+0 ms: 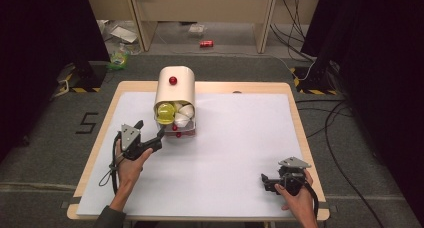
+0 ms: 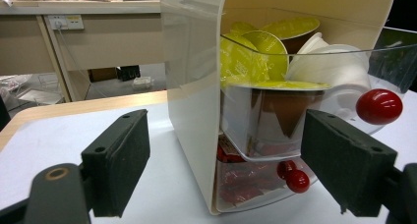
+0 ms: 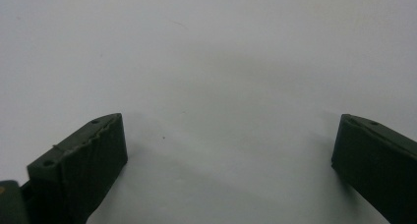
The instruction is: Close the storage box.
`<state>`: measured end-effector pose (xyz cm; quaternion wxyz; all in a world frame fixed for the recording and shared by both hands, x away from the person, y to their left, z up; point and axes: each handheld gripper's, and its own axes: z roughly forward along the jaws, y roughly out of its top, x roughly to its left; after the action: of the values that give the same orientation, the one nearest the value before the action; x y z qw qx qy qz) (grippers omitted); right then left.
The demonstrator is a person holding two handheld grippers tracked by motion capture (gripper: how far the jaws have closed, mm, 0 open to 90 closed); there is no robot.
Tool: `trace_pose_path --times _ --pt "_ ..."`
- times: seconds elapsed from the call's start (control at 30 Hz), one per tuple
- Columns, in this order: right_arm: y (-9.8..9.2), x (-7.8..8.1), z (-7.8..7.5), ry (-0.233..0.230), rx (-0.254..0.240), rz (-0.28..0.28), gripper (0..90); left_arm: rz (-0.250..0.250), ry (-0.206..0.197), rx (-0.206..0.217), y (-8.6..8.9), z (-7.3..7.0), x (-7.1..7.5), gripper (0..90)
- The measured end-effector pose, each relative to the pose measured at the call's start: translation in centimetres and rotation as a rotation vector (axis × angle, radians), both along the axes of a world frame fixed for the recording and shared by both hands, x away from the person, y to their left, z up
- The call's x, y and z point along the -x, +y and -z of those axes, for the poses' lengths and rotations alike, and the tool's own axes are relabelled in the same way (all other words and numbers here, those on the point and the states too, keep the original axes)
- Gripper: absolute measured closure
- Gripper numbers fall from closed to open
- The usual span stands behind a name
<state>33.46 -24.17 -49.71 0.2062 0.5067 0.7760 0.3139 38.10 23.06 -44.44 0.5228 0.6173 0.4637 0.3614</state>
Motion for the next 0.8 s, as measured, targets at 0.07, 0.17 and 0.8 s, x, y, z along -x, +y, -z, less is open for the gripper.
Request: trace_pose_path --times 0.07,0.17,0.8 --pt "0.0 0.0 0.0 0.000 0.000 0.001 0.7 0.001 0.002 0.006 0.0 0.0 -0.1 18.5" --pt "0.0 0.0 0.0 0.000 0.000 0.000 0.7 0.000 0.002 0.007 0.1 0.0 -0.3 18.3" --pt "0.0 0.0 0.0 0.000 -0.001 0.000 0.7 -0.013 0.012 -0.013 -0.1 -0.4 -1.6 19.0"
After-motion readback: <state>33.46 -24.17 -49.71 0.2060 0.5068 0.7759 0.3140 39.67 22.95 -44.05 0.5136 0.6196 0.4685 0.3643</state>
